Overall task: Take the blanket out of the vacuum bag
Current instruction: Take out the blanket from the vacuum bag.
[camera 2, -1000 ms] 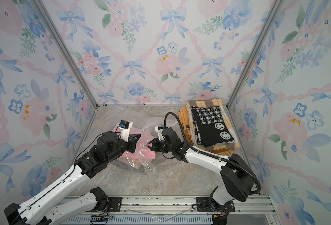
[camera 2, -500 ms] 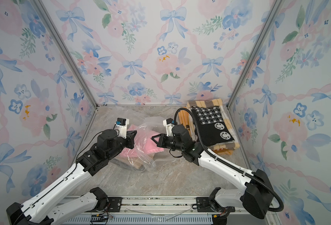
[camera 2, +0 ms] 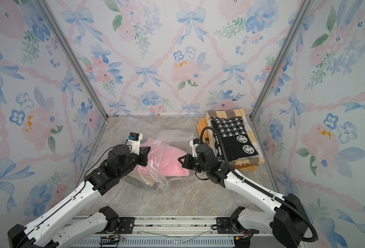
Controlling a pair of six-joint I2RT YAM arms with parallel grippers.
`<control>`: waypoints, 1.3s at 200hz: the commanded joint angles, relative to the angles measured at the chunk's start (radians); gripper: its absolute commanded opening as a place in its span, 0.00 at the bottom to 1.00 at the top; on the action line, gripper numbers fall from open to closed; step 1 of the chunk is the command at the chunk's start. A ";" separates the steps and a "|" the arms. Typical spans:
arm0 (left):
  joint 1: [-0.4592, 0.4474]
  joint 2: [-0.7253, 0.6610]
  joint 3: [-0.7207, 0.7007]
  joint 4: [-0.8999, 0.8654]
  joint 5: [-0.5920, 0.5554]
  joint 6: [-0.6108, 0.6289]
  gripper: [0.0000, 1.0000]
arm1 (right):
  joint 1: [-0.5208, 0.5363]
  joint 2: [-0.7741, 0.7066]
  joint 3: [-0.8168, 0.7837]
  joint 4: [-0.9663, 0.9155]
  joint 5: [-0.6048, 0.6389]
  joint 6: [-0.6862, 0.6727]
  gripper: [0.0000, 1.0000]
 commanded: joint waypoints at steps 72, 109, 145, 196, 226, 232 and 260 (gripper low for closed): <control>0.007 -0.013 -0.011 0.006 0.024 -0.001 0.00 | 0.002 0.054 -0.190 0.201 0.005 0.118 0.82; 0.006 -0.008 -0.014 0.006 0.027 -0.001 0.00 | 0.004 0.119 -0.204 0.319 -0.050 0.164 0.98; 0.006 -0.019 -0.022 0.005 0.019 0.000 0.00 | 0.012 0.213 -0.140 0.375 -0.148 0.165 0.99; 0.007 -0.032 -0.030 0.001 0.011 -0.002 0.00 | 0.032 0.291 -0.070 0.401 -0.191 0.165 0.51; 0.007 -0.032 -0.029 0.000 0.003 0.004 0.00 | 0.028 0.268 -0.043 0.348 -0.198 0.138 0.03; 0.008 -0.033 -0.028 0.000 0.001 0.006 0.00 | 0.028 0.253 -0.036 0.327 -0.196 0.129 0.00; 0.007 -0.038 -0.028 0.005 -0.016 0.005 0.00 | 0.019 0.160 0.020 0.175 -0.185 0.056 0.00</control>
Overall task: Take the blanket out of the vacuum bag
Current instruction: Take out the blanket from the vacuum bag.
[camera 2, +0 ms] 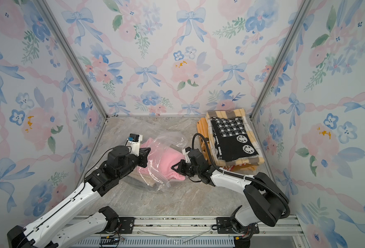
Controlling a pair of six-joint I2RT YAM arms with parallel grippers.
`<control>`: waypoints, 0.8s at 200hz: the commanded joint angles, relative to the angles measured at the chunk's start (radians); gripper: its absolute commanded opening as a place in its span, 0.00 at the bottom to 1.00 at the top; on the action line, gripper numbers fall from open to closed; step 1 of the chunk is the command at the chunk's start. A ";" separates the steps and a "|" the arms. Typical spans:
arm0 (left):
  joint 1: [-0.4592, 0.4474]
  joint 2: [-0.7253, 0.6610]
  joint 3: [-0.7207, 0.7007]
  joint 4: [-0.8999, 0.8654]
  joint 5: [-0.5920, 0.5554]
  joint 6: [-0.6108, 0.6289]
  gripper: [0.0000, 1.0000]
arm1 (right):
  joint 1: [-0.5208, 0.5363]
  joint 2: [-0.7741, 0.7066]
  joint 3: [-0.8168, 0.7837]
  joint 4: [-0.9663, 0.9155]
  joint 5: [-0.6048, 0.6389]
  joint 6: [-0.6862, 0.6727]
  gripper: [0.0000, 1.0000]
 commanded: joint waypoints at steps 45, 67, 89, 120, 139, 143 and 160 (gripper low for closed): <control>0.012 -0.028 -0.028 0.034 -0.026 0.006 0.00 | -0.042 -0.177 0.192 -0.329 -0.040 -0.120 0.00; 0.014 -0.030 -0.030 0.040 -0.020 0.009 0.00 | -0.049 -0.184 0.251 -0.454 -0.038 -0.135 0.00; 0.016 -0.036 -0.034 0.042 -0.021 0.015 0.00 | -0.050 -0.211 0.282 -0.495 -0.031 -0.121 0.00; 0.018 -0.044 -0.039 0.047 -0.018 0.018 0.00 | -0.055 -0.261 0.351 -0.611 0.002 -0.128 0.00; 0.021 -0.050 -0.042 0.052 -0.014 0.019 0.00 | -0.067 -0.295 0.398 -0.700 0.026 -0.148 0.00; 0.022 -0.051 -0.044 0.054 -0.014 0.017 0.00 | -0.071 -0.302 0.403 -0.712 0.029 -0.147 0.00; 0.022 -0.056 -0.044 0.056 -0.013 0.017 0.00 | -0.086 -0.335 0.419 -0.736 0.026 -0.139 0.00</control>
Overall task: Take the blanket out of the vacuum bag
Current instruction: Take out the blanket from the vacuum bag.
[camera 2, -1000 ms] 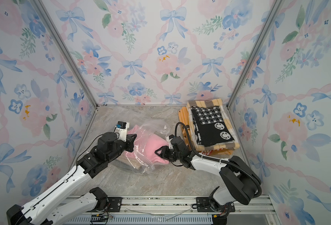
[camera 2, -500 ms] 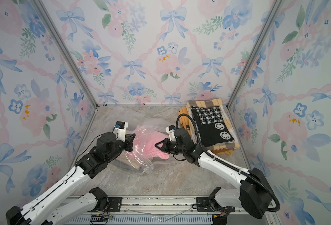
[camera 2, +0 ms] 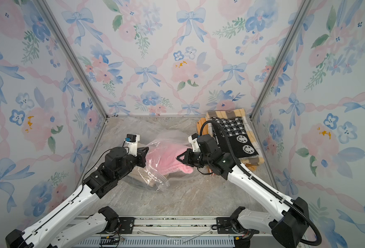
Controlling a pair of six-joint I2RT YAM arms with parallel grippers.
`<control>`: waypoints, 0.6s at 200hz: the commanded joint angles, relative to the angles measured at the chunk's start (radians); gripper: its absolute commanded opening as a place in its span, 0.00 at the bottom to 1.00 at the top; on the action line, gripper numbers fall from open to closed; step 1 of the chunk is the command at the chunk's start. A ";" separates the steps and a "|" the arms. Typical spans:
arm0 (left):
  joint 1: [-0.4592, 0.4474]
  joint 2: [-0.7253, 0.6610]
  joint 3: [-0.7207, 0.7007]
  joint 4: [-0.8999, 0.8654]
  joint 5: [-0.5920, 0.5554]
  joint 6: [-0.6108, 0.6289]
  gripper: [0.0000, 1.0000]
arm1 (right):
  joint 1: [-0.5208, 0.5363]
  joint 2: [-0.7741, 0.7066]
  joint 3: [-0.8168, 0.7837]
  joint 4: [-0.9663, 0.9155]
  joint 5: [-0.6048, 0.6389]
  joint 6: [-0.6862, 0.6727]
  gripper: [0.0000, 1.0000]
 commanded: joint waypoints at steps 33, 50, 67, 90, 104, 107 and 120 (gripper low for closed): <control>0.009 -0.023 -0.015 0.028 0.007 0.016 0.00 | -0.051 -0.114 0.104 -0.165 0.020 -0.012 0.00; 0.009 -0.023 -0.016 0.033 0.011 0.018 0.00 | -0.066 -0.129 0.138 -0.213 0.023 -0.016 0.00; 0.011 -0.022 -0.016 0.035 0.015 0.020 0.00 | -0.084 -0.143 0.171 -0.267 0.032 -0.017 0.00; 0.011 -0.022 -0.016 0.041 0.021 0.019 0.00 | -0.105 -0.151 0.226 -0.334 0.044 -0.020 0.00; 0.011 -0.025 -0.016 0.045 0.023 0.019 0.00 | -0.112 -0.150 0.274 -0.385 0.058 -0.030 0.00; 0.011 -0.024 -0.043 0.045 0.024 0.019 0.00 | -0.114 -0.148 0.283 -0.395 0.062 -0.034 0.00; 0.013 -0.026 -0.049 0.048 0.025 0.021 0.00 | -0.121 -0.146 0.328 -0.437 0.076 -0.047 0.00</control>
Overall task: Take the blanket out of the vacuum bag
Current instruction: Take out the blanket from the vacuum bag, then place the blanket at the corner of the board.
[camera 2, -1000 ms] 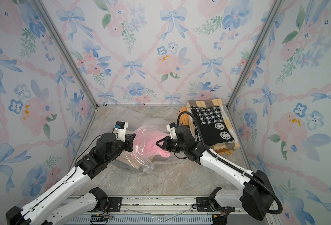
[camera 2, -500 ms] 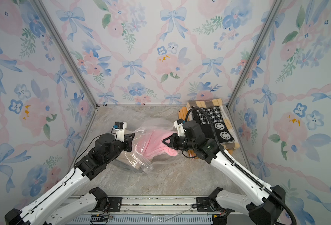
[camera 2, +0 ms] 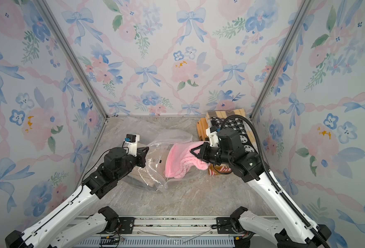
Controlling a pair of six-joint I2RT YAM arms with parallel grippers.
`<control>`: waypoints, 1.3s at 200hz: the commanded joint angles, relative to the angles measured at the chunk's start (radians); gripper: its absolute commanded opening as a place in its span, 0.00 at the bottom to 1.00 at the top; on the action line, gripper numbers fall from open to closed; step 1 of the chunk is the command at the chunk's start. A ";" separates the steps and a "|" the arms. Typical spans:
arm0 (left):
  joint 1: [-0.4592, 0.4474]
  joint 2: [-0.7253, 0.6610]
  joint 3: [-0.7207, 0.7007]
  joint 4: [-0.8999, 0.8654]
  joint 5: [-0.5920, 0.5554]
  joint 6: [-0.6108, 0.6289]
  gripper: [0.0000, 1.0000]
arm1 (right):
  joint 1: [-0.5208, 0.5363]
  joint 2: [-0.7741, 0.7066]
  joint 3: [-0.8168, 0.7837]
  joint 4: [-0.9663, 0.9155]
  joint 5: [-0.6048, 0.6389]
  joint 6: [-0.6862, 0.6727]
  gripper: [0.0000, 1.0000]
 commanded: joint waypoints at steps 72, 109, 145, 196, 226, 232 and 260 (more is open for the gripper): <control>0.013 -0.019 -0.046 0.043 0.024 0.025 0.00 | -0.098 0.004 0.344 -0.253 0.090 -0.077 0.00; 0.013 -0.023 -0.054 0.055 0.033 0.024 0.00 | -0.154 0.024 0.472 -0.303 0.107 -0.102 0.00; 0.016 -0.032 -0.056 0.053 0.031 0.032 0.00 | -0.203 0.046 0.569 -0.322 0.121 -0.126 0.00; 0.017 -0.056 -0.062 0.046 0.028 0.030 0.00 | -0.296 0.106 0.679 -0.335 0.090 -0.155 0.00; 0.017 -0.060 -0.063 0.044 0.028 0.028 0.00 | -0.343 0.145 0.705 -0.300 0.084 -0.168 0.00; 0.017 -0.060 -0.063 0.044 0.028 0.027 0.00 | -0.351 0.151 0.704 -0.285 0.090 -0.168 0.00; 0.019 -0.059 -0.056 0.040 0.028 0.030 0.00 | -0.387 0.169 0.667 -0.174 0.142 -0.139 0.00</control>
